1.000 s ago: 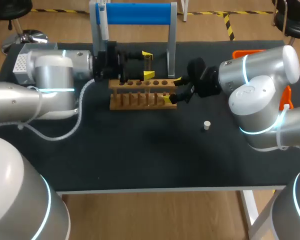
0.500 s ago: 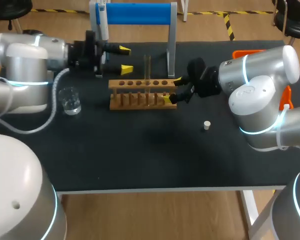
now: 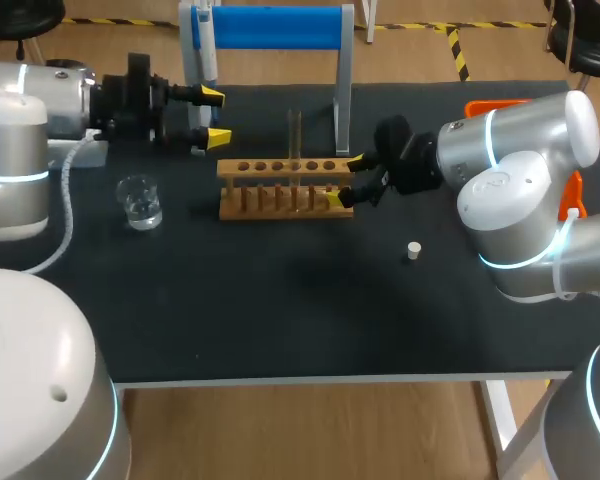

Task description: Invert the test tube, pick up the pipette, mount the tip to pipette, aspirate from beaker and dispense into the tube, eject the tip, return the pipette, and cap with the stopper.

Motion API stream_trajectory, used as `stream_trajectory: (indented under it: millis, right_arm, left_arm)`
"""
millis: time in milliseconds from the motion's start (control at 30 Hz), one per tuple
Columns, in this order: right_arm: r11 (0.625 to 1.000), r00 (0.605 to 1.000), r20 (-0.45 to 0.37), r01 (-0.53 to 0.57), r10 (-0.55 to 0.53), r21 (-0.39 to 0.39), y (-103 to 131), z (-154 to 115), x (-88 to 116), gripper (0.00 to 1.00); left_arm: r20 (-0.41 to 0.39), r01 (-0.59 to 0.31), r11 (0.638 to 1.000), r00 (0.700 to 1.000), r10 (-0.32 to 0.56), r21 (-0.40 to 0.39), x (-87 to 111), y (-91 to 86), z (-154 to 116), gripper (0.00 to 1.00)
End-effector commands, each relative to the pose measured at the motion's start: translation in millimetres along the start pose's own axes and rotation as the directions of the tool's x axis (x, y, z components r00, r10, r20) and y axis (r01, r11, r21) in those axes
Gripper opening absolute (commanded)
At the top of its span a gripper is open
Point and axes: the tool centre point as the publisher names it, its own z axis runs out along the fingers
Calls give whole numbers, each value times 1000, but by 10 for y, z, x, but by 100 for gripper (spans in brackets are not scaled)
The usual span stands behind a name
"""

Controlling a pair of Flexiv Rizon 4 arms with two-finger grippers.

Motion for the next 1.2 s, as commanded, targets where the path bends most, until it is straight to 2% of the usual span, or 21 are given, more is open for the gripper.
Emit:
stream_trajectory:
  millis: [33, 367, 533, 767, 867, 967, 1133, 1200]
  right_arm:
    - [1000, 1000, 0, 0, 0, 1, 1, -6, 2, 100]
    - [1000, 1000, 0, 0, 0, 1, 1, -6, 2, 100]
    - [1000, 1000, 0, 0, 0, 1, 1, -6, 2, 100]
    - [1000, 1000, 0, 0, 0, 1, 1, -6, 2, 100]
    - [1000, 1000, 0, 0, 0, 1, 1, -6, 2, 100]
    - [1000, 1000, 0, 0, 0, 1, 1, -6, 2, 100]
    - [1000, 1000, 0, 0, 0, 1, 1, -6, 2, 100]
    - [1000, 1000, 0, 0, 0, 1, 1, -6, 2, 100]
  left_arm:
    - [8, 1, 1000, 1000, -1, -2, 20, -12, 9, 100]
    - [8, 1, 1000, 1000, -1, -2, 20, -12, 9, 100]
    - [78, 29, 999, 997, -26, -37, -162, 106, -216, 100]
    - [225, 79, 995, 972, -62, -67, -454, 307, -656, 100]
    - [290, 104, 993, 953, -82, -61, -598, 403, -879, 100]
    - [377, 146, 987, 919, -112, -63, -745, 536, -1117, 100]
    - [533, 222, 974, 830, -164, -47, -1003, 792, -1540, 100]
    - [563, 239, 970, 808, -173, -46, -1060, 865, -1638, 100]
